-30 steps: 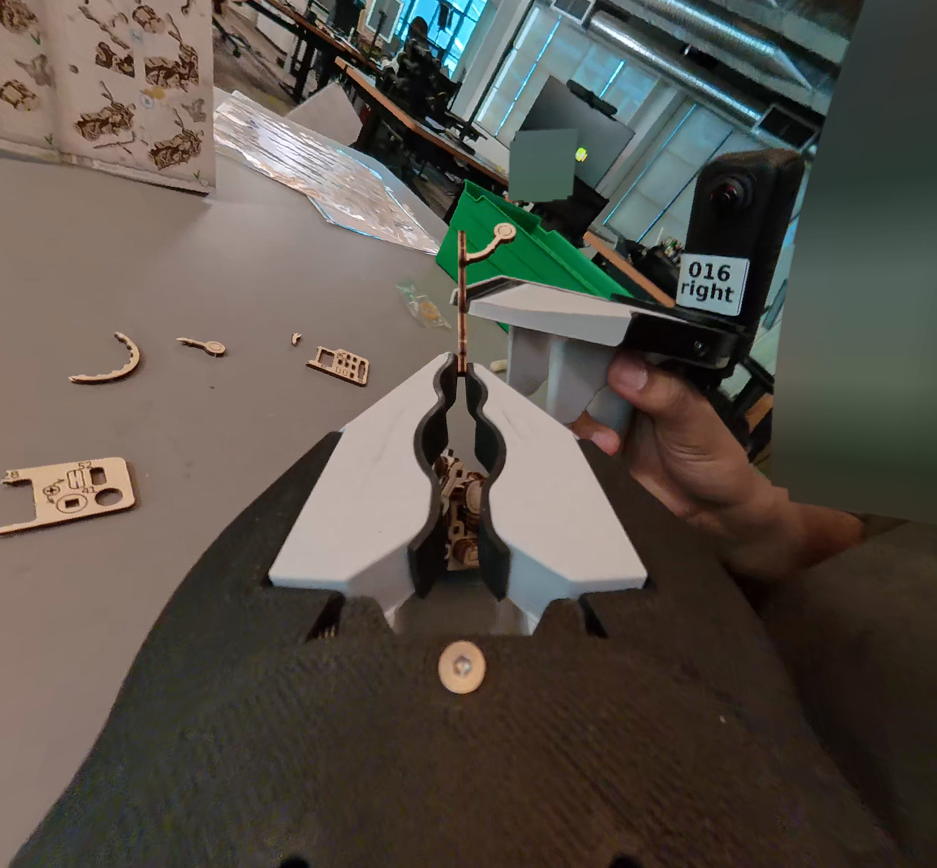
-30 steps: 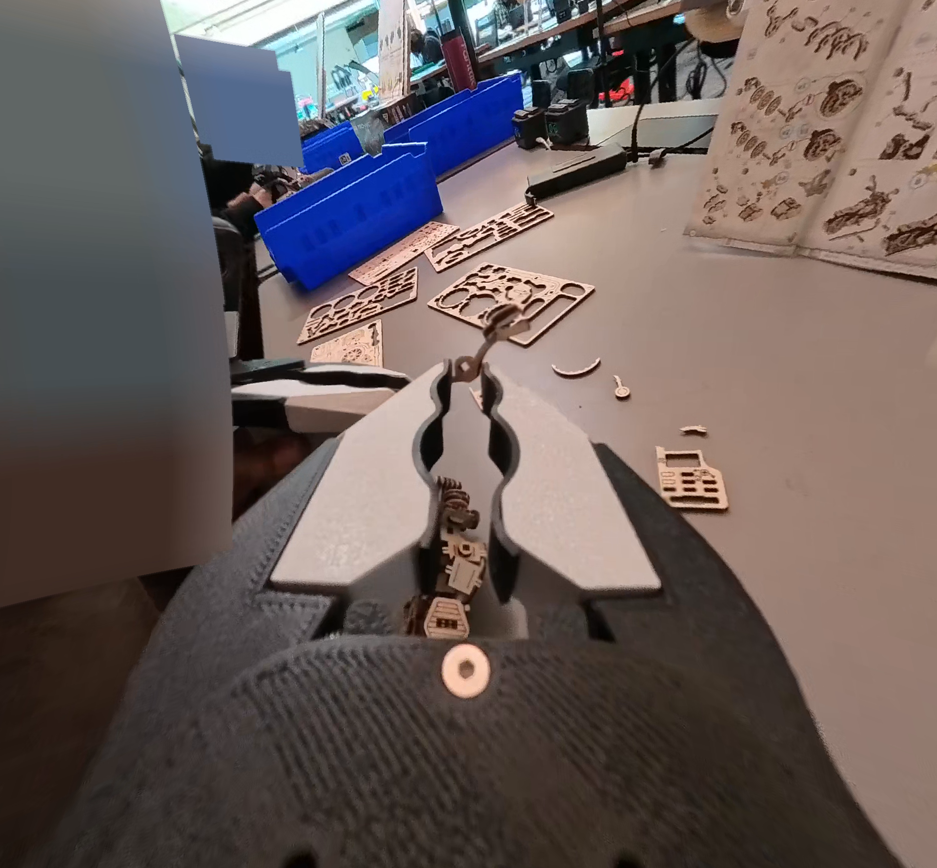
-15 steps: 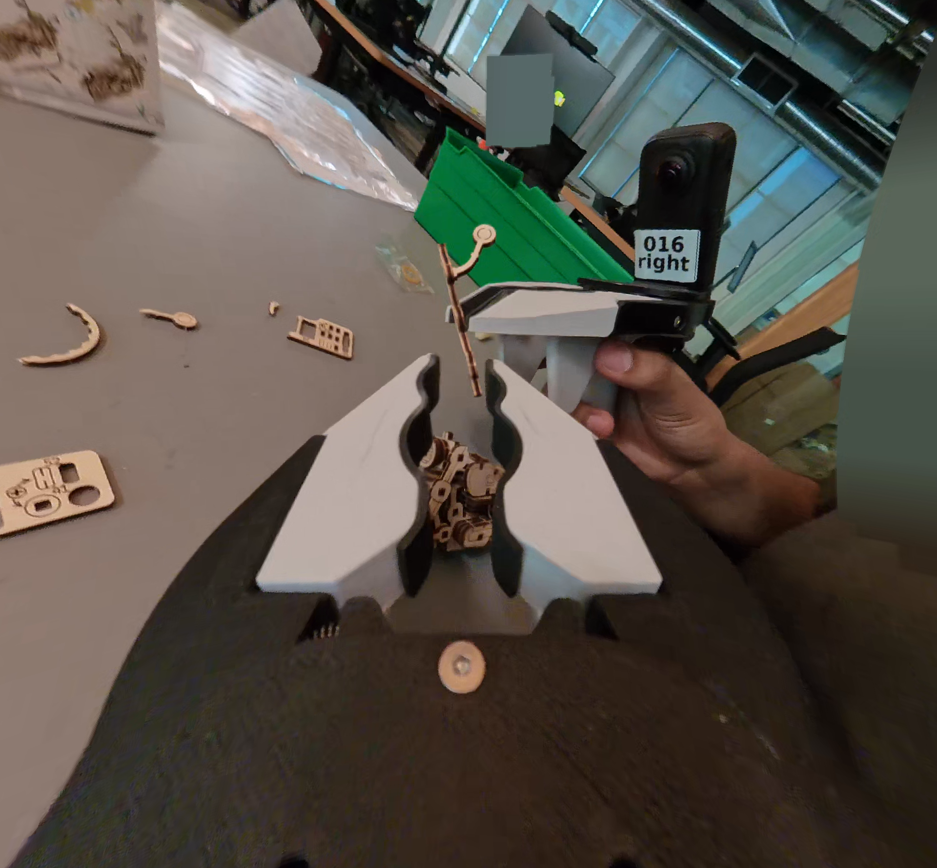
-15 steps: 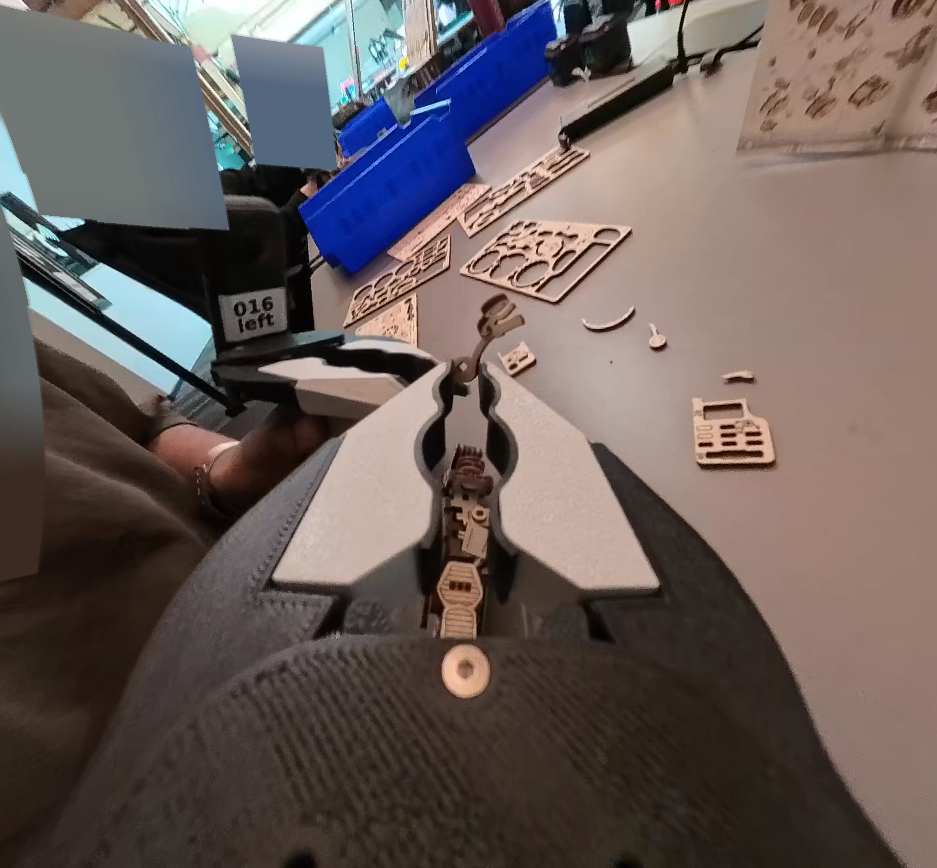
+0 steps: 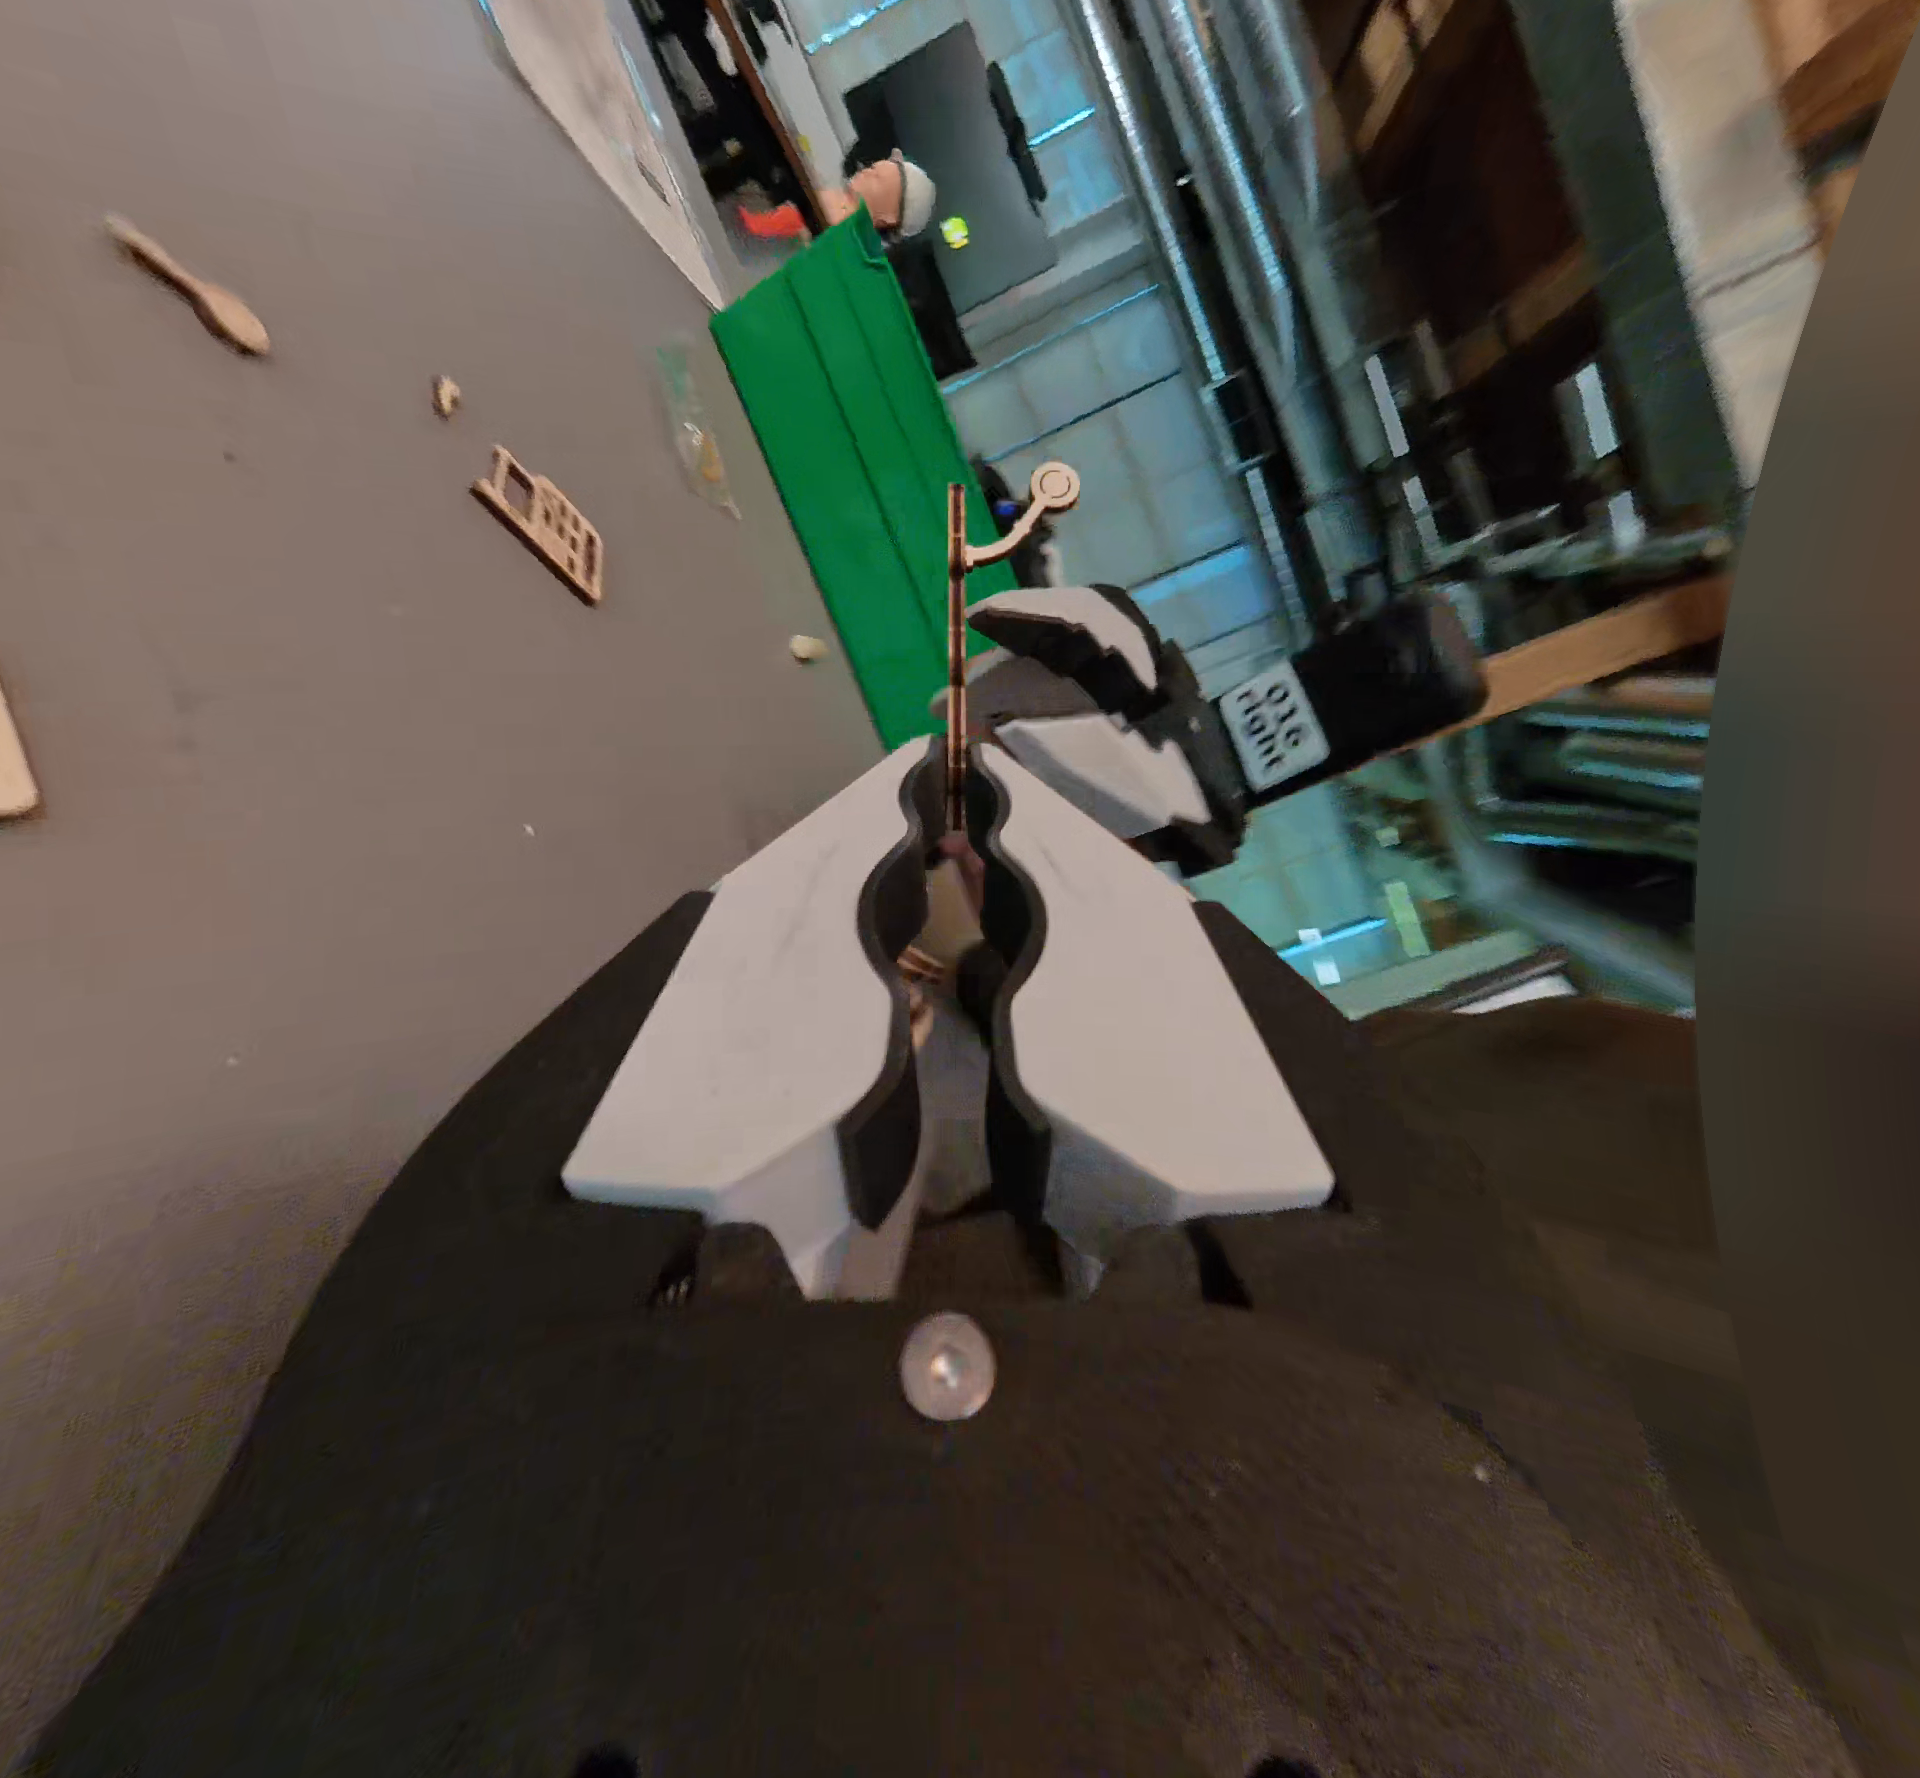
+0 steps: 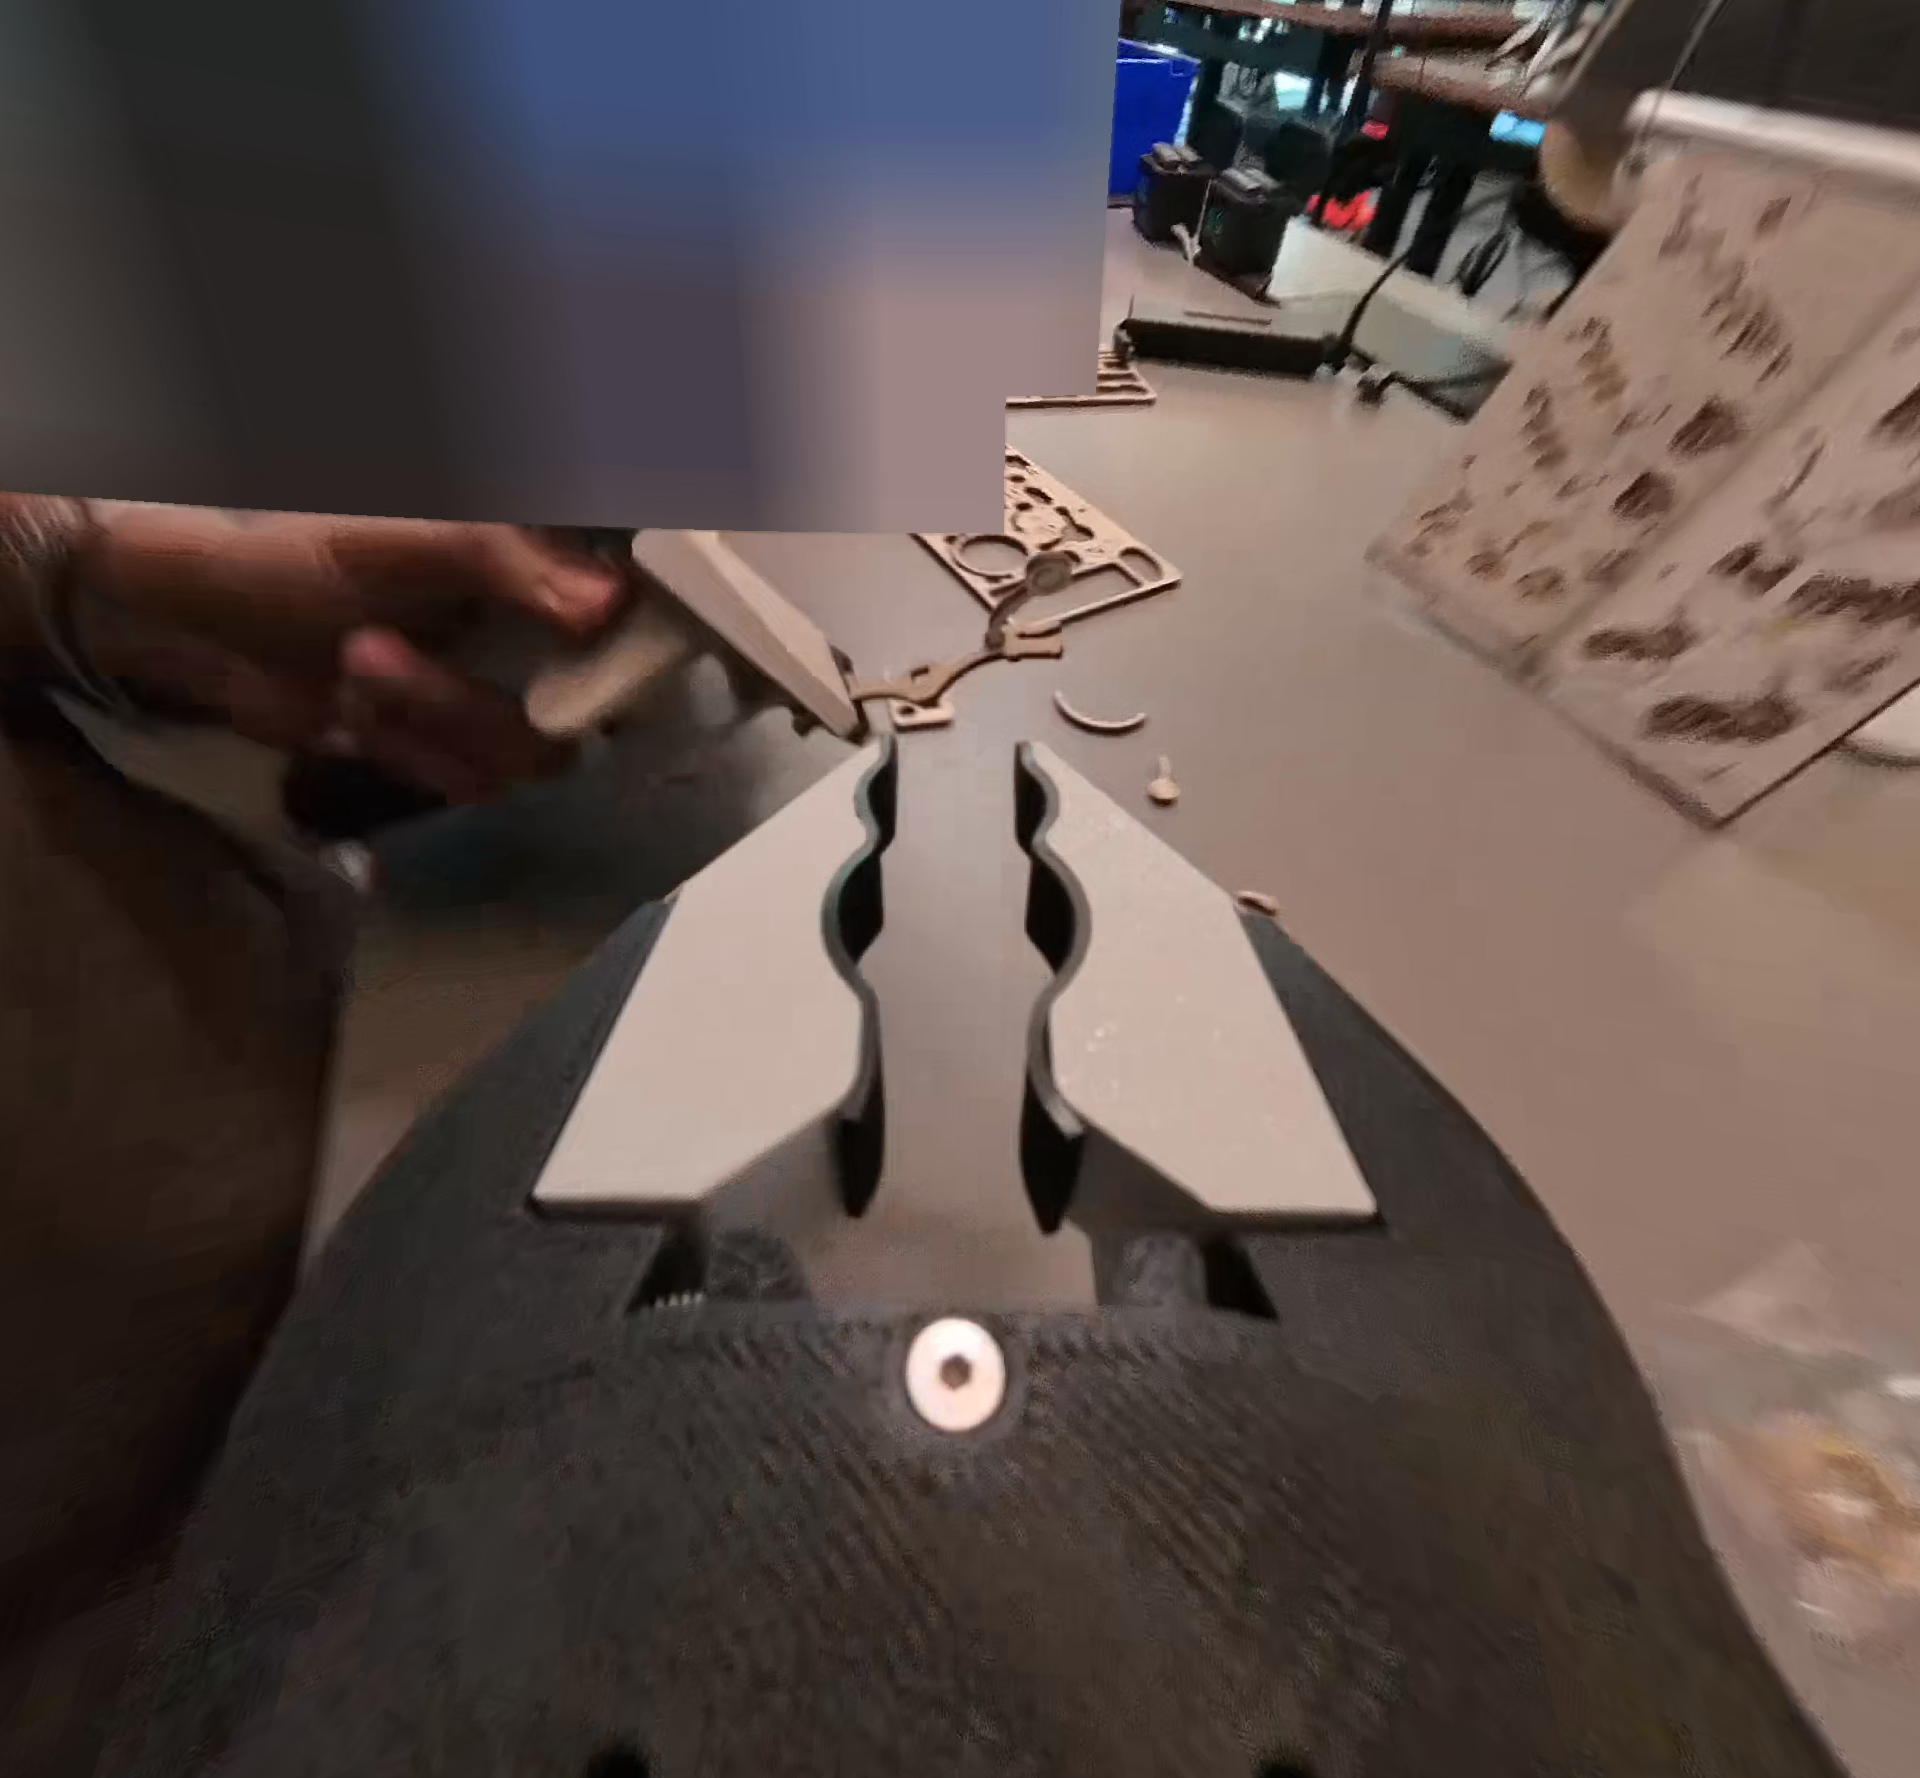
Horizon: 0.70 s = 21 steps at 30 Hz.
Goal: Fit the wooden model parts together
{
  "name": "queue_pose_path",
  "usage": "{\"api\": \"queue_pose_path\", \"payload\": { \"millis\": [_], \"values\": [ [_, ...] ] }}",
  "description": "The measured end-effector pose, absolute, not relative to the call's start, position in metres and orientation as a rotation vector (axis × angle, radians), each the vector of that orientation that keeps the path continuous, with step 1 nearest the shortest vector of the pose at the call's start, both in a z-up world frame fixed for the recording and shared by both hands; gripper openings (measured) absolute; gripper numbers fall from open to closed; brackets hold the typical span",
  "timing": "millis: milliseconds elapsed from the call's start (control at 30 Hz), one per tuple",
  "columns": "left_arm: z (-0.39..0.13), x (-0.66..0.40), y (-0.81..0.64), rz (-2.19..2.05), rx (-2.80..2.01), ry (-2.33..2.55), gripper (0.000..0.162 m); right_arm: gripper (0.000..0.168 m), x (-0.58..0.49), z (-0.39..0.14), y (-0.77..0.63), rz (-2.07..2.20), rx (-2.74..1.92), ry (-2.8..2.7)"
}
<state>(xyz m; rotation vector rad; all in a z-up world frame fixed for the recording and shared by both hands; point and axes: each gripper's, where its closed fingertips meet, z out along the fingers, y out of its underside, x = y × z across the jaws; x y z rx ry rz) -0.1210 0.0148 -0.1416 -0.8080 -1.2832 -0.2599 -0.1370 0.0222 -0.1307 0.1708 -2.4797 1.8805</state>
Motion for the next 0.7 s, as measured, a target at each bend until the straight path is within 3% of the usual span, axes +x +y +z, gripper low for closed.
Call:
{"api": "queue_pose_path", "payload": {
  "millis": [300, 467, 700],
  "values": [
    [-0.129, -0.115, 0.026, -0.549, -0.608, -1.254, 0.000, 0.019, -0.127, -0.128, 0.013, 1.660, 0.441, -2.214],
    [-0.126, -0.115, 0.022, -0.566, -0.558, -1.254, 0.000, 0.043, -0.131, -0.122, 0.015, 1.812, 0.303, -2.286],
    [-0.125, -0.116, 0.020, -0.586, -0.506, -1.264, 0.000, 0.048, -0.128, -0.123, 0.016, 1.890, 0.256, -2.365]
  ]
}}
